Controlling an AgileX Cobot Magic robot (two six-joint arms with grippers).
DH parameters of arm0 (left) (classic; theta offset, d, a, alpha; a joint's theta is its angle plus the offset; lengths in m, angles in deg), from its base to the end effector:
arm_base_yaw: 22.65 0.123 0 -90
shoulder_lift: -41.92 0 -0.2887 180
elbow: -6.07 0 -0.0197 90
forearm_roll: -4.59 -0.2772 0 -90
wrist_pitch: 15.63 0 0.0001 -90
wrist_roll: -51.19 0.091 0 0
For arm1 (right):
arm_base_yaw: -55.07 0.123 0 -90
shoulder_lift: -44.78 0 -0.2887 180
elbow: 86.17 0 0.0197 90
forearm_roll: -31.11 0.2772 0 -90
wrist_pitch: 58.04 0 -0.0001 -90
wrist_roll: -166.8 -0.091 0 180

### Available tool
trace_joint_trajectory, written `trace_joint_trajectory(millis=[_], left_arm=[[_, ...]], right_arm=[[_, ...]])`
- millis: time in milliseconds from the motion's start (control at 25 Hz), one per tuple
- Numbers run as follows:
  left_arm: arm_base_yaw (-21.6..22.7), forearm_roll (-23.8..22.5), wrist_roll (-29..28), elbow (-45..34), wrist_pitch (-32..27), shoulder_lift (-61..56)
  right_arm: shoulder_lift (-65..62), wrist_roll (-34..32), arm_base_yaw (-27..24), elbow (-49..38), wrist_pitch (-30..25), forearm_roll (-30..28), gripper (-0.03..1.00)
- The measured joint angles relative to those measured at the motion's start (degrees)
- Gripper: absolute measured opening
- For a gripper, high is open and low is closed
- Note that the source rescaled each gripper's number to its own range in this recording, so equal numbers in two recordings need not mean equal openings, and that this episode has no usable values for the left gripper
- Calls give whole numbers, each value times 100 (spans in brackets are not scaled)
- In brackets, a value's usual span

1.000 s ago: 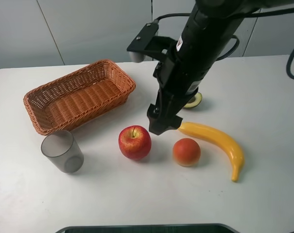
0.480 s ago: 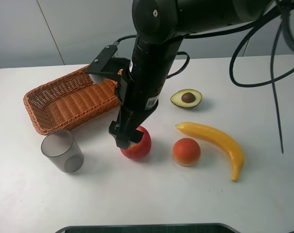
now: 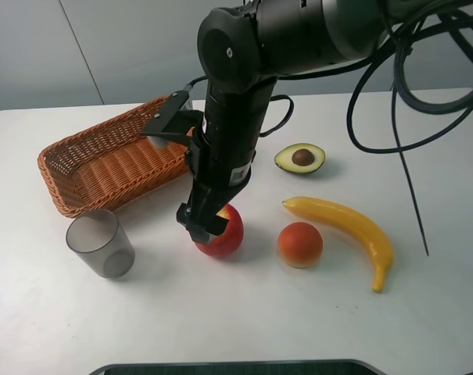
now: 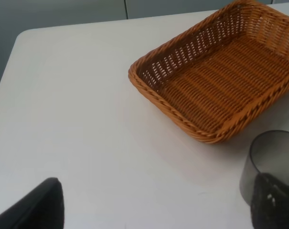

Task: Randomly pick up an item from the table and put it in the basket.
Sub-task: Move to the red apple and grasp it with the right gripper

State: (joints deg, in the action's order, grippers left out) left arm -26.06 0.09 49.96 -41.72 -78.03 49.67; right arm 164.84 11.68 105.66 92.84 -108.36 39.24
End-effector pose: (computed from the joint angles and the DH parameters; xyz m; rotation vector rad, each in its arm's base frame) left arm 0.0119 0.0056 0.2925 0.0335 2.0559 0.0440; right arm 0.2502 0.3201 0.1574 -1.7441 2.4566 0.2211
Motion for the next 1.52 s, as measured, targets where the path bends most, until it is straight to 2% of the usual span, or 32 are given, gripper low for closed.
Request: trace_joint_trajectory(millis=[1040,1080,1120,1160,1200,1240,1520], left_arm=[[0,0,0,0,0,0],[0,0,0,0,0,0],[0,0,0,0,0,0],[0,0,0,0,0,0],[0,0,0,0,0,0],[0,0,0,0,0,0],[0,0,0,0,0,0]], right_arm=[[722,-47,0,5,484,-210,99],[731,-56,0,5,484,-210,96],[731,-56,0,5,484,-222,70],[731,-56,0,5,484,-222,31],[731,-66,0,5,484,-222,0],[731,-68,0,5,484,-222,6],[731,-81,0,5,484,-222,6]])
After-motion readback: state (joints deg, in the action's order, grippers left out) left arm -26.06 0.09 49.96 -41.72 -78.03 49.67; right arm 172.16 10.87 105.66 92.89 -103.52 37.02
